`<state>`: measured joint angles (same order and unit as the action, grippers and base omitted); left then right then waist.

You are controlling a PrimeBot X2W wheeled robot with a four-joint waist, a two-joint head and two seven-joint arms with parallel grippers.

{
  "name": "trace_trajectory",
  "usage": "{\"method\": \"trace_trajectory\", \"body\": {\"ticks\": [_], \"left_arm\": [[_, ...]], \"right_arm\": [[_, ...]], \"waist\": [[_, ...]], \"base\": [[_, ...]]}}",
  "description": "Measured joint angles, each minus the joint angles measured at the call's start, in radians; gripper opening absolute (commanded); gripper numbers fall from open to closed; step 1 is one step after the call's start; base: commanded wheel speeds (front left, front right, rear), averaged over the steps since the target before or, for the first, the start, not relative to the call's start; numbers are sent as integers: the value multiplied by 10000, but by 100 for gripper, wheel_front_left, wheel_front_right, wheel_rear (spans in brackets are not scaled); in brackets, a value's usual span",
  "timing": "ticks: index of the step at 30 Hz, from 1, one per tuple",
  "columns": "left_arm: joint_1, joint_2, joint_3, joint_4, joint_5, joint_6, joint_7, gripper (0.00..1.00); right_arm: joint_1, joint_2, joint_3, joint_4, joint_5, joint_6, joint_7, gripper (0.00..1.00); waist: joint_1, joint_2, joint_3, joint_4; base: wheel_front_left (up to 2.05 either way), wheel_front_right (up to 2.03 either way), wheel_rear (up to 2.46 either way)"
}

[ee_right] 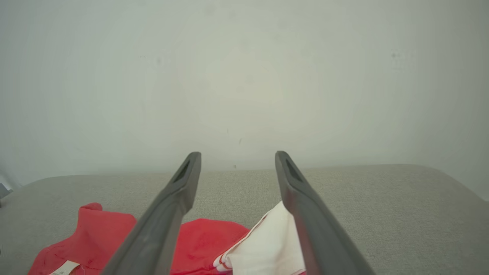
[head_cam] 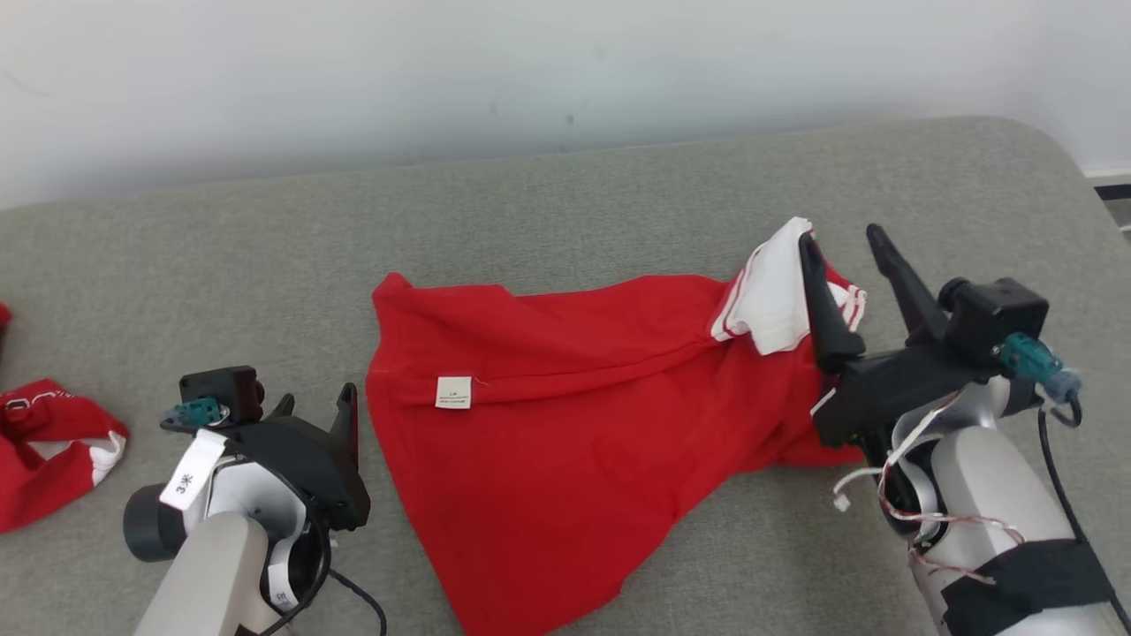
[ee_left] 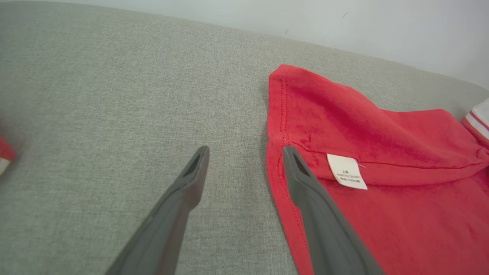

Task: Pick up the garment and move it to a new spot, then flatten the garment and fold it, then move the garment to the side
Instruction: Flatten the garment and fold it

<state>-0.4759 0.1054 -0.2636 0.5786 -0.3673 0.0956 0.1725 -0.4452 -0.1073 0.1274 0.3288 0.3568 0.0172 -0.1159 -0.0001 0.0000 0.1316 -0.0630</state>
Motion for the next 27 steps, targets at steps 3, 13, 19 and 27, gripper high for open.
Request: {"method": "trace_trajectory", "body": {"ticks": [3,13,19,27], "left_arm": [[-10,94,10,163,-94,-6,140,100],[-373,194,161,466,-136,-75,477,100],[-620,512,280,727,-109,17,663,100],[-922,514,199,1149,186,102,1068,74]], "right_arm": [[358,-6,121,-322,-157,-48,0,100],[1517,-121,-81,-1080,-468,-633,-86,100],[2027,-36,-109,-1317,-462,-746,-86,100],[2118,-69,-257,-1630,-458,-878,-82,100]], "waist": [[0,1,-27,-203],[0,0,114,-1018],[0,1,269,-1501],[1,1,498,-1881]], "base": [[0,0,0],[0,0,0],[0,0,0],[0,0,0]]}}
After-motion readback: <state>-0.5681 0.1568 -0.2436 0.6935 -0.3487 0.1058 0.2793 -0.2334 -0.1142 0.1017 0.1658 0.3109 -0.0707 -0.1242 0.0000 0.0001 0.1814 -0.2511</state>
